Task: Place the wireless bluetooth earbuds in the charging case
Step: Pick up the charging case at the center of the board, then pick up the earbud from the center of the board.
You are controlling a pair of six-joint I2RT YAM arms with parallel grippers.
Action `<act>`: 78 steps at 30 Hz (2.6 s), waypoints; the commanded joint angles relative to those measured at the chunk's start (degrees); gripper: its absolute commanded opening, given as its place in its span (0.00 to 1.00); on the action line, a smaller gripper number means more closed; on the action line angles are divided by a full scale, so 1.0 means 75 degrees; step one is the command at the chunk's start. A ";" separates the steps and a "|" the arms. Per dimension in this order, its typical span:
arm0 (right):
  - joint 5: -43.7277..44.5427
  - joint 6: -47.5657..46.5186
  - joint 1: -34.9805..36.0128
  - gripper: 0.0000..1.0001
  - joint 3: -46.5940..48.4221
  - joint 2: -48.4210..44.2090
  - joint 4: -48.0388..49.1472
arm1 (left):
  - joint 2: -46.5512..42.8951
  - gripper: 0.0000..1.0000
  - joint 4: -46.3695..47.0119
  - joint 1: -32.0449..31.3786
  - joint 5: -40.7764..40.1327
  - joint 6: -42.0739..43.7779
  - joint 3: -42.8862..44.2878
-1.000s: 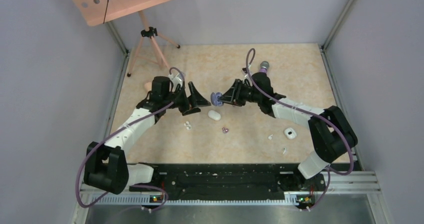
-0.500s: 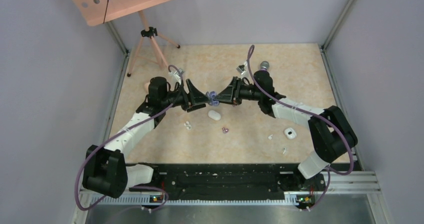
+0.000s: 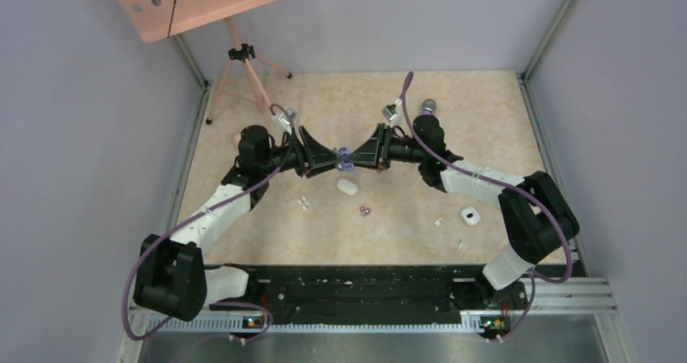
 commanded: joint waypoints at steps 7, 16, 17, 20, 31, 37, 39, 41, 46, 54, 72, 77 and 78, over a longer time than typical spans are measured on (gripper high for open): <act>-0.0114 0.0075 0.0096 0.15 -0.0045 -0.0072 0.0556 | -0.0084 0.53 0.0779 0.0029 -0.0010 -0.0281 -0.0153; -0.0097 0.0041 0.0120 0.16 -0.0001 -0.0031 0.0427 | -0.0169 0.23 0.0595 0.0031 -0.0202 -0.0293 -0.0133; -0.0083 0.0029 0.0121 0.21 0.0008 -0.0031 0.0380 | -0.0170 0.21 0.0568 0.0029 -0.0216 -0.0293 -0.0119; 0.0036 -0.0102 0.0097 0.53 0.0054 -0.0087 0.0082 | -0.0190 0.14 0.0284 0.0029 -0.0384 -0.0244 -0.0077; 0.3410 -0.2697 -0.0976 0.58 0.0116 -0.1963 -0.4258 | -0.0222 0.00 -0.1812 0.0307 -0.0866 0.0850 0.0243; 0.6514 -0.3675 -0.0283 0.45 0.0690 -0.1202 -0.6033 | -0.0336 0.00 -0.2592 0.0306 -0.0781 0.1333 0.0436; 0.6870 -0.3743 0.0085 0.45 0.1110 -0.0642 -0.6183 | -0.0397 0.00 -0.2744 0.0298 -0.0862 0.1416 0.0482; 0.7015 -0.3729 0.0321 0.44 0.1523 -0.0058 -0.6301 | -0.0457 0.00 -0.2895 0.0300 -0.0962 0.1517 0.0509; 0.7205 -0.3426 0.0389 0.43 0.2194 0.0998 -0.6542 | -0.0590 0.00 -0.3086 0.0304 -0.1059 0.1576 0.0491; 0.7360 -0.3017 0.0476 0.43 0.2698 0.1645 -0.6803 | -0.0527 0.00 -0.3083 0.0299 -0.1090 0.1576 0.0507; 0.7335 -0.2631 0.0502 0.28 0.3119 0.2308 -0.6633 | -0.0552 0.00 -0.2884 0.0301 -0.0929 0.1510 0.0362; 0.7421 -0.2581 0.0507 0.20 0.3118 0.2354 -0.6608 | -0.0570 0.00 -0.2866 0.0298 -0.0894 0.1519 0.0302; 0.7418 -0.2581 0.0509 0.17 0.3098 0.2346 -0.6592 | -0.0570 0.00 -0.2875 0.0298 -0.0887 0.1519 0.0292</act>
